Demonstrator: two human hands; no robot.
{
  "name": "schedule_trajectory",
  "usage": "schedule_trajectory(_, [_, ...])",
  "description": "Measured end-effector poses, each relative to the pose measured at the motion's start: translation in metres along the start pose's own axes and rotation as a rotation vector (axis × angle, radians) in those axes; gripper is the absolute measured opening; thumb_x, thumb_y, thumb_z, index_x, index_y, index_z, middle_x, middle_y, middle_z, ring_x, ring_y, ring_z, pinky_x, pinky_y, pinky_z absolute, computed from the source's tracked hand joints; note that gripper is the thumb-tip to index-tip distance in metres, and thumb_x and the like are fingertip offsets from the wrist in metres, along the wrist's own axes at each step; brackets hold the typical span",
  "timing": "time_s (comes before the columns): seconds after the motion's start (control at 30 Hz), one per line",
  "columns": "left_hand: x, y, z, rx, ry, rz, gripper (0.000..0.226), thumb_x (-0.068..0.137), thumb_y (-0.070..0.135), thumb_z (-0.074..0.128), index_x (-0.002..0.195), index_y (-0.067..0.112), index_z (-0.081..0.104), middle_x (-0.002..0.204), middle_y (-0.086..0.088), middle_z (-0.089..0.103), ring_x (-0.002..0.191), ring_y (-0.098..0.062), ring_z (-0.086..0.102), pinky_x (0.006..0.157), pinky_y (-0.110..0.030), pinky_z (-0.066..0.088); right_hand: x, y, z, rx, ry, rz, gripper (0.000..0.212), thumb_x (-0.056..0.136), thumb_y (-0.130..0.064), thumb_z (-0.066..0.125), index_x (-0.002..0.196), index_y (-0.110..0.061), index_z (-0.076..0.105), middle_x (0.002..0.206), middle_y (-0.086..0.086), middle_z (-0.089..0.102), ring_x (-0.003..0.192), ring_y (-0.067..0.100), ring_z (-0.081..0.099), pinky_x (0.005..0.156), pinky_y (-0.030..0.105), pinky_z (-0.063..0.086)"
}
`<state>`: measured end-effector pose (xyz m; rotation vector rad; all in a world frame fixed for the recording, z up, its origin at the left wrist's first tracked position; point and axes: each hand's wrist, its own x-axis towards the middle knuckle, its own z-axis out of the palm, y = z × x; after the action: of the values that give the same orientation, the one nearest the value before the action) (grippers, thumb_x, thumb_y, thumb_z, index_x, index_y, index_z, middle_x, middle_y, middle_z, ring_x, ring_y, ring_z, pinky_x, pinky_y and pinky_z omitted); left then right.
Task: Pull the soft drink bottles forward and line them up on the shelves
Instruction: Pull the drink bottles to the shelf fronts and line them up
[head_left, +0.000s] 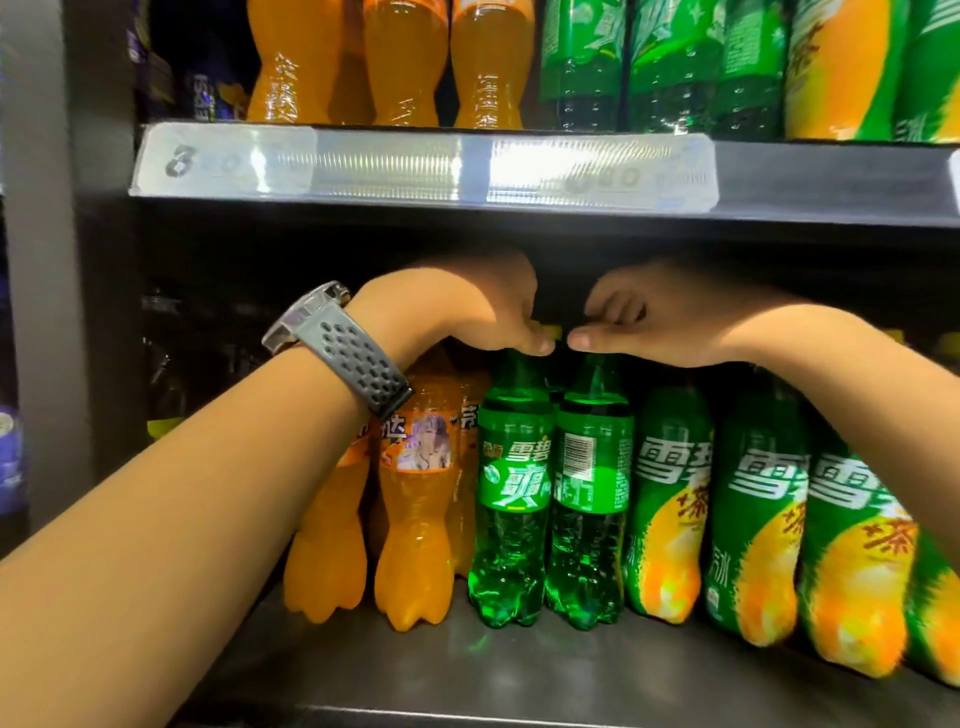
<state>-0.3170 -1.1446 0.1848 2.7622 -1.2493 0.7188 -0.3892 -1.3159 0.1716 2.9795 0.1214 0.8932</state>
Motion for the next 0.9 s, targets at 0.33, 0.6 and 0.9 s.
schedule_trajectory(0.33, [-0.004,-0.008,0.0,-0.043,-0.004,0.048,0.026,0.089,0.031,0.063,0.102,0.009,0.071,0.095,-0.007,0.067,0.086,-0.024,0.061,0.074,-0.033,0.048,0.001,0.006,-0.008,0.185,-0.146,-0.137,0.033,0.083,-0.02,0.07,0.115,-0.03,0.066,0.103,-0.012,0.068,0.09,-0.012,0.059,0.081,0.007,0.045])
schedule_trajectory(0.6, [-0.005,-0.013,0.001,-0.02,-0.007,0.003,0.034,0.087,0.041,0.064,0.094,0.009,0.07,0.086,-0.008,0.066,0.079,-0.026,0.061,0.062,-0.031,0.044,0.005,0.0,-0.001,0.102,-0.06,-0.113,0.028,0.077,-0.042,0.072,0.101,-0.027,0.069,0.08,-0.015,0.064,0.075,0.005,0.061,0.074,0.027,0.05])
schedule_trajectory(0.9, [-0.004,-0.016,0.001,-0.032,-0.021,-0.002,0.04,0.083,0.05,0.066,0.098,0.012,0.069,0.088,-0.004,0.066,0.08,-0.022,0.061,0.066,-0.031,0.046,0.004,0.01,-0.003,0.222,-0.164,-0.118,0.046,0.077,-0.029,0.075,0.121,-0.03,0.059,0.116,-0.009,0.063,0.102,0.004,0.06,0.093,0.026,0.048])
